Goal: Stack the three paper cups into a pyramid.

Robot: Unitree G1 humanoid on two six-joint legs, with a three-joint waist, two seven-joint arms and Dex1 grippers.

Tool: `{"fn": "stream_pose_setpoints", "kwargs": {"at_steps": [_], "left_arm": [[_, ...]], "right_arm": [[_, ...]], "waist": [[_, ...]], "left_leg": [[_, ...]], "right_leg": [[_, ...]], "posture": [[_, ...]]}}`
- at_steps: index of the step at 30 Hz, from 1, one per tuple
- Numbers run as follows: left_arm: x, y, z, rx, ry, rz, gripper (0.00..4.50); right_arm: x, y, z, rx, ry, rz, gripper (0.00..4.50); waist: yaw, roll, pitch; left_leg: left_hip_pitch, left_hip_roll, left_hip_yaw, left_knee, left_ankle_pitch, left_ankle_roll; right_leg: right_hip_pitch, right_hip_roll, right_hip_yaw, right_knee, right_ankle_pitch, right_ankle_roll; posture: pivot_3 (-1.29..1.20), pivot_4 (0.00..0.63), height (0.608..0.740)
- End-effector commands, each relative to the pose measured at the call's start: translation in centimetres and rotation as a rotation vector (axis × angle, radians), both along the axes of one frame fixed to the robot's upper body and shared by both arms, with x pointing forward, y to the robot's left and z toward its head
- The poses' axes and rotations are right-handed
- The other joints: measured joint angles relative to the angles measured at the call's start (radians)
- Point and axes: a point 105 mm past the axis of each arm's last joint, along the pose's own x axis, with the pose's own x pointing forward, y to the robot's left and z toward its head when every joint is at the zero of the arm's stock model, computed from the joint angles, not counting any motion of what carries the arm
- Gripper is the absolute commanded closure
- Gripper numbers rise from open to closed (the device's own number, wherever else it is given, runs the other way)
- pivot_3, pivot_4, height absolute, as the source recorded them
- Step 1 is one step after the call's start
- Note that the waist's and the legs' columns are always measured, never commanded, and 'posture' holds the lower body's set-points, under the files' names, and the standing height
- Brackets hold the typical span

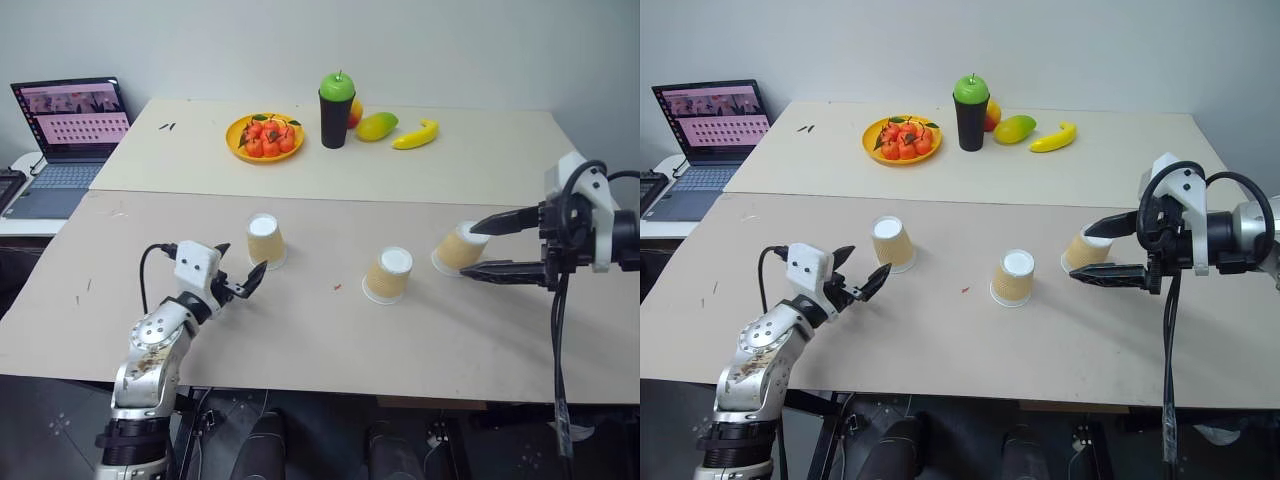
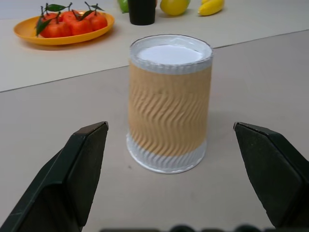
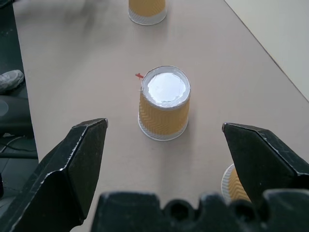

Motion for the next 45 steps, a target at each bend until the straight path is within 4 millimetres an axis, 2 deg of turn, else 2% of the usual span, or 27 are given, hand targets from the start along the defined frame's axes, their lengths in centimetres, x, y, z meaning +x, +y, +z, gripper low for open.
{"fn": "stream_pose_setpoints", "kwargs": {"at_steps": [1,6,13,16,19,24,28,33,37,45], "left_arm": [[0.8,-0.7,1.6,-0.028,-0.083,-0.014,0.05],[3.5,-1.6,2.5,-0.022,-0.136,-0.029,0.05],[4.4,-2.1,2.4,-0.023,-0.151,-0.052,0.05],[4.4,-2.6,2.1,-0.032,-0.147,-0.073,0.84],[4.3,-2.8,1.8,-0.038,-0.138,-0.076,1.92],[4.3,-2.8,2.4,-0.035,-0.148,-0.074,1.96],[2.8,-4.3,4.0,0.067,-0.156,-0.257,1.96],[0.5,-4.7,3.5,0.223,-0.098,-0.488,1.96],[-0.4,-4.8,3.3,0.267,-0.072,-0.585,1.96],[-0.6,-8.9,2.6,0.212,-0.082,-0.707,1.96]], "right_arm": [[-0.6,0.1,1.9,0.003,-0.060,-0.002,0.00],[-0.7,0.2,1.8,0.004,-0.066,-0.017,0.00],[-1.3,0.0,1.9,0.005,-0.066,-0.043,0.00],[-1.4,0.0,1.9,0.003,-0.068,-0.052,0.00],[-1.4,0.1,2.0,0.001,-0.071,-0.053,0.00],[-1.2,0.3,2.0,0.004,-0.074,-0.053,0.00],[-1.0,0.4,1.7,0.011,-0.072,-0.051,0.00],[-0.9,0.6,1.6,0.017,-0.073,-0.050,0.00],[-0.9,0.5,1.6,0.016,-0.075,-0.057,0.00],[-1.0,0.4,1.8,0.008,-0.086,-0.079,0.00]], "waist": [[0.000,0.000,0.000],[0.001,0.000,0.000],[-0.004,0.000,0.000],[-0.001,0.000,0.000],[0.000,0.000,0.000],[0.000,0.000,0.000],[-0.001,0.000,0.000],[-0.003,0.001,0.000],[-0.003,0.001,0.000],[0.000,0.001,0.000]], "left_leg": [[0.000,0.000,0.000,0.000,0.000,0.000],[0.000,0.000,0.000,0.000,0.000,0.000],[-0.001,0.000,0.000,0.000,0.000,0.000],[-0.001,0.000,0.000,0.000,0.000,0.000],[-0.001,0.000,0.000,0.001,0.000,0.000],[-0.001,0.000,0.000,0.001,0.000,0.000],[-0.001,0.000,0.000,0.001,0.000,0.000],[-0.001,0.000,0.000,0.000,0.000,0.000],[-0.001,0.000,0.000,0.000,0.000,0.000],[-0.001,0.000,0.000,0.000,0.000,0.000]], "right_leg": [[0.000,0.000,0.000,0.000,0.000,0.000],[0.000,0.000,0.000,0.000,0.000,0.001],[0.000,0.000,0.000,0.000,0.001,0.000],[0.000,0.000,0.000,0.000,0.000,0.000],[0.000,0.000,0.000,0.000,0.000,0.002],[0.000,0.000,0.000,0.000,-0.001,0.003],[0.000,0.000,0.000,0.000,-0.001,0.003],[0.000,0.000,0.000,0.000,-0.001,0.002],[0.000,0.000,0.000,0.000,-0.001,0.002],[0.000,0.000,0.000,-0.001,-0.001,0.002]], "posture": [[0.00,0.150,0.736],[0.00,0.150,0.736],[0.00,0.150,0.736],[0.00,0.150,0.736],[0.00,0.150,0.736],[0.00,0.150,0.736],[0.00,0.150,0.736],[0.00,0.150,0.736],[0.00,0.150,0.736],[0.00,0.150,0.736]]}}
